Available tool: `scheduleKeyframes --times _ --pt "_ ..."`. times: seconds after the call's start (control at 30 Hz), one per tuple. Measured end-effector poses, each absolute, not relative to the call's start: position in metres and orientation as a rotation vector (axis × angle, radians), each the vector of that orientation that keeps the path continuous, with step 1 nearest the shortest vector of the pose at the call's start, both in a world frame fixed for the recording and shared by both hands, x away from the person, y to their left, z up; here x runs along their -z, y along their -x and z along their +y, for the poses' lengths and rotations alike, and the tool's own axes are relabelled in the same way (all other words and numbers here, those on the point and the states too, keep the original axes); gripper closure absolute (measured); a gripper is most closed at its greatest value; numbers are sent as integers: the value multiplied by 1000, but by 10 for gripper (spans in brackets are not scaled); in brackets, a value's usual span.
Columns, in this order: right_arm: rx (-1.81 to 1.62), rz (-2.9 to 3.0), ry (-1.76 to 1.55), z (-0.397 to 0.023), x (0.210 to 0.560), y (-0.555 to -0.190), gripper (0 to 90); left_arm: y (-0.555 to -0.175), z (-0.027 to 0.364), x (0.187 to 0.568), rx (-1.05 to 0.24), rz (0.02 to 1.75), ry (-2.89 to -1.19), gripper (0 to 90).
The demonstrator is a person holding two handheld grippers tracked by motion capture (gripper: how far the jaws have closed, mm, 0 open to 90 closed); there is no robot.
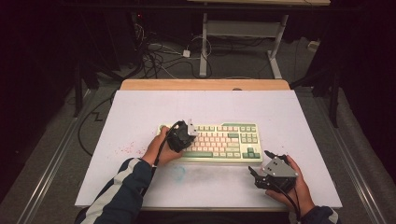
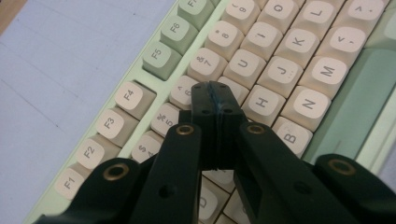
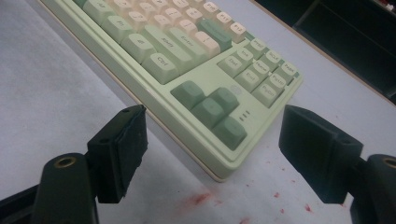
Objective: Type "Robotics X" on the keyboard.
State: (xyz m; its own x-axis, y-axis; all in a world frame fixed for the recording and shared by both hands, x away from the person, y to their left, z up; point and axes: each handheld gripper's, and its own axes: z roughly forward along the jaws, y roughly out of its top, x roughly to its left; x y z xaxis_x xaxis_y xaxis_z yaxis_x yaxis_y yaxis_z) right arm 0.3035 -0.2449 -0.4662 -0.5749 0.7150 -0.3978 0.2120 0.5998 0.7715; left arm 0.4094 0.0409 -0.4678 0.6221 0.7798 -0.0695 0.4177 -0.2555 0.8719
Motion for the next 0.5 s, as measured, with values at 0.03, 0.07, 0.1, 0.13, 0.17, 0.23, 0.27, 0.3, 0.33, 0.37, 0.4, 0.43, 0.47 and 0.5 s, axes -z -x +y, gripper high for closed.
scheduleKeyframes --times 0.03,0.07,0.1,0.13,0.17,0.23,0.27,0.3,0.33,0.37,0.4,0.43,0.47,0.5 --pt "-889 2103 -730 -245 466 -303 244 -409 41 467 -472 953 -1882 866" --pt "-890 2104 -728 -245 466 -303 243 -409 41 467 -468 952 -1876 863" --pt "-890 2105 -728 -245 466 -304 243 -409 42 466 -470 949 -1867 856" --pt "-888 2106 -728 -246 466 -304 243 -409 42 464 -469 945 -1855 853" --pt "-884 2108 -729 -246 467 -304 243 -409 43 463 -471 941 -1846 847" --pt "-875 2109 -730 -246 468 -305 244 -408 45 461 -458 939 -1836 842" --pt "-874 2112 -731 -246 468 -305 244 -407 45 461 -464 932 -1832 837" --pt "-870 2113 -733 -246 468 -305 244 -407 46 460 -466 927 -1827 833" --pt "-868 2114 -732 -246 468 -305 244 -406 46 458 -473 921 -1820 825" --pt "-868 2113 -731 -246 468 -305 244 -405 47 457 -478 914 -1815 806" --pt "-870 2112 -729 -246 468 -305 244 -404 48 455 -474 908 -1808 798" --pt "-870 2112 -729 -246 468 -305 243 -404 49 454 -476 901 -1807 787" --pt "-870 2112 -730 -246 467 -305 244 -403 49 453 -475 897 -1800 762" --pt "-871 2113 -730 -246 468 -305 243 -403 50 452 -479 901 -1789 731"
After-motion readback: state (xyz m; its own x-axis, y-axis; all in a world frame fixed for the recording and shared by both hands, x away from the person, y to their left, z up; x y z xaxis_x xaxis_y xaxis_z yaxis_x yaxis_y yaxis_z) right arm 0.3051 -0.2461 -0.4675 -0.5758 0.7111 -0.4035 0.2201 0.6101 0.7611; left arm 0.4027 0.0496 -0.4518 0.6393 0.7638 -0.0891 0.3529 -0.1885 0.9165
